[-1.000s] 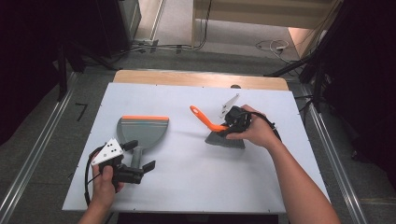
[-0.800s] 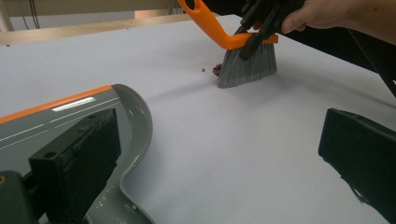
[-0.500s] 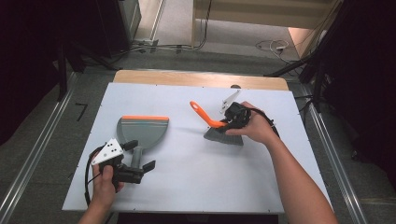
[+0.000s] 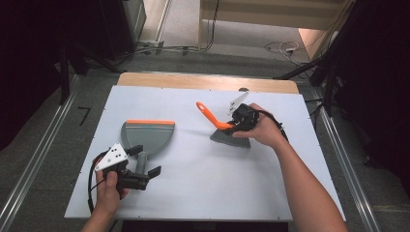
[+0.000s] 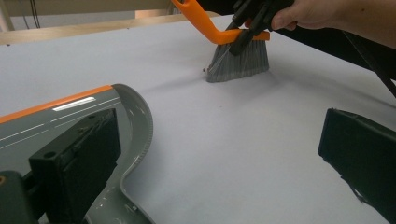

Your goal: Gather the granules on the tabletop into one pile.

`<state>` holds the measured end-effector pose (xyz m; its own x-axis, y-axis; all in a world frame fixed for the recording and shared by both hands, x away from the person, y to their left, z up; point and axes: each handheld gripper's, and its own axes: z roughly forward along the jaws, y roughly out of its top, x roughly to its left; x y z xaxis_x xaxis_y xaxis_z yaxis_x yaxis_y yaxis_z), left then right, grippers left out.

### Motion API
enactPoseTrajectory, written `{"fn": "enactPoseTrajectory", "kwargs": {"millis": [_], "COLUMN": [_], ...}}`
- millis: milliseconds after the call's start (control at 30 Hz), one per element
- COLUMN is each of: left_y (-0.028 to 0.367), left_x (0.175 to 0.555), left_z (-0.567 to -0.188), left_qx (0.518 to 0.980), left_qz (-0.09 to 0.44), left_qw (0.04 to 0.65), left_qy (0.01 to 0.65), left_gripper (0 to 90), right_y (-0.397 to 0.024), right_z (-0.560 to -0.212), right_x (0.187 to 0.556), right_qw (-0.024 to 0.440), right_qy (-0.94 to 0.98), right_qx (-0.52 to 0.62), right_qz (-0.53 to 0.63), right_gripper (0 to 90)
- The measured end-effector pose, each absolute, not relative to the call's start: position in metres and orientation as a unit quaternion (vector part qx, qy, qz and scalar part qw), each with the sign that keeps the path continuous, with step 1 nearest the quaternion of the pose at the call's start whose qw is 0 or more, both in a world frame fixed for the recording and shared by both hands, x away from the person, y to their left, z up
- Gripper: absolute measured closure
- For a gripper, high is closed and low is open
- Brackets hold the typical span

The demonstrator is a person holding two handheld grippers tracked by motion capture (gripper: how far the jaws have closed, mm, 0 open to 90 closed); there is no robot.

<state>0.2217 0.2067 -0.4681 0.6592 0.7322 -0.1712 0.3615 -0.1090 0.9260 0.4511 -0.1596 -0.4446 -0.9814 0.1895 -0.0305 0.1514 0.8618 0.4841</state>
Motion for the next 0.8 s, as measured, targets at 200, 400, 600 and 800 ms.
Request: {"fn": "enactPoseTrajectory", "kwargs": {"millis": [200, 400, 600, 800], "left_y": [0.208, 0.209, 0.209, 0.209], "left_x": [0.222, 0.222, 0.223, 0.221], "left_z": [-0.468, -0.468, -0.468, -0.467], "left_qx": [0.725, 0.724, 0.724, 0.723], "left_qz": [0.168, 0.168, 0.168, 0.170], "left_qw": [0.552, 0.553, 0.552, 0.553], "left_qy": [0.376, 0.378, 0.378, 0.377], "left_gripper": [0.0, 0.0, 0.0, 0.0], "right_y": [-0.159, -0.162, -0.169, -0.179], "right_z": [-0.444, -0.438, -0.419, -0.400], "right_x": [0.452, 0.447, 0.441, 0.433], "right_qw": [0.038, 0.029, 0.023, 0.069], "right_qy": [0.963, 0.963, 0.953, 0.946], "right_qx": [0.095, 0.094, 0.108, 0.146], "right_qz": [0.248, 0.252, 0.281, 0.283], "right_gripper": [67.3, 67.7, 67.9, 67.8]}}
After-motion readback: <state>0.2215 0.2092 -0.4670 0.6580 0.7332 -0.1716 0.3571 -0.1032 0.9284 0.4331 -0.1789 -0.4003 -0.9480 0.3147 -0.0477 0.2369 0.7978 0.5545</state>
